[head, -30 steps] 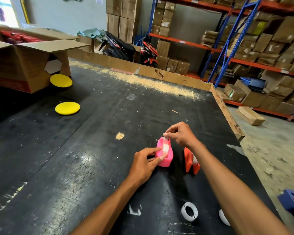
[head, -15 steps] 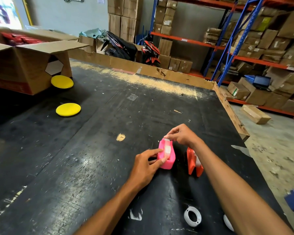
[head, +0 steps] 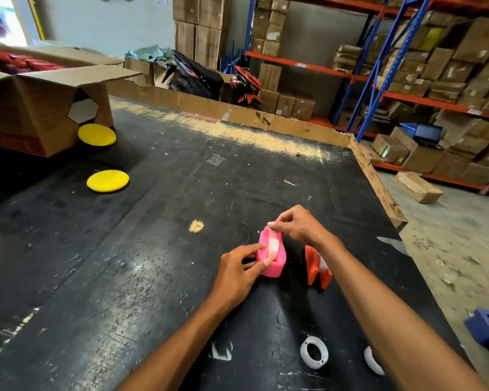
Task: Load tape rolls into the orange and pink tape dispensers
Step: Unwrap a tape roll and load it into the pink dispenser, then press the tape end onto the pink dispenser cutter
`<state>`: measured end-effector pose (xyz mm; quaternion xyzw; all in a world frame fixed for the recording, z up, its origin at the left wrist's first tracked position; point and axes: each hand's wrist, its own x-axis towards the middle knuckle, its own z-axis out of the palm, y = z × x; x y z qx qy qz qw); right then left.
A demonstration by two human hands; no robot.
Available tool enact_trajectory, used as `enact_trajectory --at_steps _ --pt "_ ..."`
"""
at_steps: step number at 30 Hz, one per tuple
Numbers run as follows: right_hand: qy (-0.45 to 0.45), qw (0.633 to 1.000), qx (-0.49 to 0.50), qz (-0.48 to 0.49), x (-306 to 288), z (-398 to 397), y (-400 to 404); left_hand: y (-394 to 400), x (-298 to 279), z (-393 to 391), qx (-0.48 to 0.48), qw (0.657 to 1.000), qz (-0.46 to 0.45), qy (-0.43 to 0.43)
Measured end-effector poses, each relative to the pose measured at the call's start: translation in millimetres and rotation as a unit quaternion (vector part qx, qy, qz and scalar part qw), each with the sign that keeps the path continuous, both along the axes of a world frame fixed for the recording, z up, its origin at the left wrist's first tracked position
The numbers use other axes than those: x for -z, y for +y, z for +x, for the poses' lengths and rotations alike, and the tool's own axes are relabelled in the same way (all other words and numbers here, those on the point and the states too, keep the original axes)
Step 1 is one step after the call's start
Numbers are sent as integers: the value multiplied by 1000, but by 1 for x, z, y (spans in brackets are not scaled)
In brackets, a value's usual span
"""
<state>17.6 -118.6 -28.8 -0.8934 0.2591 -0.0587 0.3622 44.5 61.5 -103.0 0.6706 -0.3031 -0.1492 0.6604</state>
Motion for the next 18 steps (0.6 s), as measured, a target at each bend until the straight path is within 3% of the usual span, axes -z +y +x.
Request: enact_trajectory --at_steps 18 --pt "-10 996 85 15 -14 -38 26 2 -5 -3 2 1000 14 -9"
